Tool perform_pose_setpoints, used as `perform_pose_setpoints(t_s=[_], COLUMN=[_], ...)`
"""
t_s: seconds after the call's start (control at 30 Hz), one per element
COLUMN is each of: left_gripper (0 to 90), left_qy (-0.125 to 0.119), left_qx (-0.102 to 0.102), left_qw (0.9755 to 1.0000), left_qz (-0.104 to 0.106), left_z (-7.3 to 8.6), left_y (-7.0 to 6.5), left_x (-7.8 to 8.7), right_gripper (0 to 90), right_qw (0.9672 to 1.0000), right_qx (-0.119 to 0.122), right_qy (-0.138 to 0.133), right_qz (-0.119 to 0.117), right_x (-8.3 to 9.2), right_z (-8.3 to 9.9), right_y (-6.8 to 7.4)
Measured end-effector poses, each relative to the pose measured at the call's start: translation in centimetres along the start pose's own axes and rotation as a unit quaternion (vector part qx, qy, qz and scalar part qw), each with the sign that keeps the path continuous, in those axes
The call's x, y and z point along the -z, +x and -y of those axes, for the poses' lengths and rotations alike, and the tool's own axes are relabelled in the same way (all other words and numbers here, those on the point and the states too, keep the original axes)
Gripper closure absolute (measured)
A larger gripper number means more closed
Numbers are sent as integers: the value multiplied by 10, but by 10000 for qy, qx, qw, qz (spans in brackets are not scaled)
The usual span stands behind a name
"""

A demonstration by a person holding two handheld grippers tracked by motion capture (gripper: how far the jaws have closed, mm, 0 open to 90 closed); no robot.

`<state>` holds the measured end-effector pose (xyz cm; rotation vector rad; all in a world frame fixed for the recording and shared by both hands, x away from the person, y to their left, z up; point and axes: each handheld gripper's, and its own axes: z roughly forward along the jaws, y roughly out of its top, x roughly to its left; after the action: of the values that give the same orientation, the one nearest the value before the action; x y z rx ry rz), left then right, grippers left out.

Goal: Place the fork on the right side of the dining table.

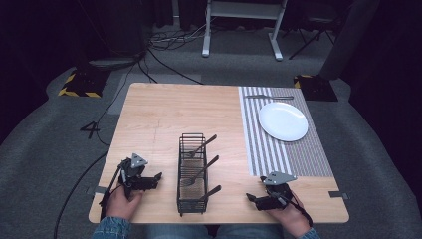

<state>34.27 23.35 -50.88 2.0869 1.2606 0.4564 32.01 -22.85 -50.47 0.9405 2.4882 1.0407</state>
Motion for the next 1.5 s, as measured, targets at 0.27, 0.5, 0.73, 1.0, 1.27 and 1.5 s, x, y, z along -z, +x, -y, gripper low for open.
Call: perform_pose_setpoints(t_s=[0.27, 0.5, 0.73, 1.0, 1.27, 1.5], left_gripper=[121, 120, 120, 120, 121, 120], left_qy=[-2, -6, -5, -5, -5, -6], left_qx=[-8, -6, -5, -6, -1, 0], left_qw=[10000, 10000, 10000, 10000, 10000, 10000], left_qz=[3, 4, 5, 5, 5, 5], left_z=[0, 0, 0, 0, 0, 0], left_y=[0, 0, 0, 0, 0, 0], left_x=[0, 0, 0, 0, 0, 0], right_gripper=[422, 486, 558, 591, 595, 596], right_qw=[10000, 9995, 9983, 9967, 9951, 9929], right_qx=[9, -183, -218, -203, -50, -140], right_qy=[75, 76, -18, -74, -217, -389], right_qz=[-36, -258, -536, -782, -966, -1118], right_x=[6, 16, 30, 46, 60, 68], right_z=[-3, -5, -15, -35, -57, -74], right_y=[2, 0, 4, 16, 32, 39])
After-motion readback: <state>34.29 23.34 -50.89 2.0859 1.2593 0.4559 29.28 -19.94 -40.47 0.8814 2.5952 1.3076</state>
